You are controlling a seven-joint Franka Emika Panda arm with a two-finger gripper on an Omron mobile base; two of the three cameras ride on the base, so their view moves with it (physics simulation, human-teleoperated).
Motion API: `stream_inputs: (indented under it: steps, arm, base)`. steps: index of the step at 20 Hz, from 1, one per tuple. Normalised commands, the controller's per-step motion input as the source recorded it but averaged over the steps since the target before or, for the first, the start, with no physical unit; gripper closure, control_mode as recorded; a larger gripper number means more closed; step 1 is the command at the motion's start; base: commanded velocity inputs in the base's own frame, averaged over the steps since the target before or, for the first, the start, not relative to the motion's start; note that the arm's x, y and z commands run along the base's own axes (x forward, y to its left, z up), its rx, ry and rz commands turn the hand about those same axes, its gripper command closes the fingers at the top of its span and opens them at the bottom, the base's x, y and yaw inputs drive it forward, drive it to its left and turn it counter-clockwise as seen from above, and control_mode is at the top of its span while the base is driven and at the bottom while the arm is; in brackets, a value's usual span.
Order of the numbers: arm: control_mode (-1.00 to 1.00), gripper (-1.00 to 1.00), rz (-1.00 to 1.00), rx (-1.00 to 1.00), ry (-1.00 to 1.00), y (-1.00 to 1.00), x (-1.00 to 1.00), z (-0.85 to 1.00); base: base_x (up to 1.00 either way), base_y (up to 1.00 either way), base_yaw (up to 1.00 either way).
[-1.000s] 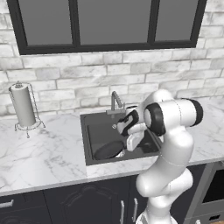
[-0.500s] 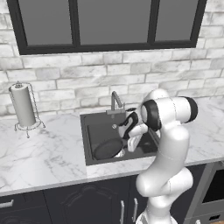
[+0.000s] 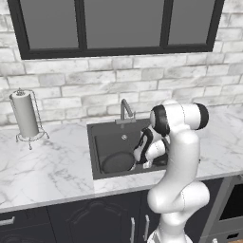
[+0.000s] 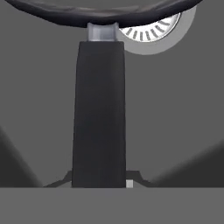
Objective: Pick the pan and sponge and place them into the sink. Then turn on the water.
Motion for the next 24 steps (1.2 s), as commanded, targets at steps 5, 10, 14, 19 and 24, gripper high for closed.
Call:
stream_inputs:
  steps: [5,10,14,19,24]
  arm:
    - [-1.00,1.00,0.07,0.02,-0.05,0.00,0.24,-0.36]
    - [-1.00,-1.00,0.06,0.04,-0.05,0.00,0.19,0.01]
    - [-1.00,-1.00,0.05,0.03,-0.04,0.00,0.03,0.22]
    - [-1.00,-1.00,0.04,0.02,-0.03,0.00,0.00,0.26]
    - [-1.00,-1.00,0.02,0.00,-0.05,0.00,-0.01,0.27]
  base:
    - [0.00,0.00,0.00]
    - [0.00,0.00,0.00]
    - [0.00,0.00,0.00]
    - [0.00,0.00,0.00]
    - [0.00,0.00,0.00]
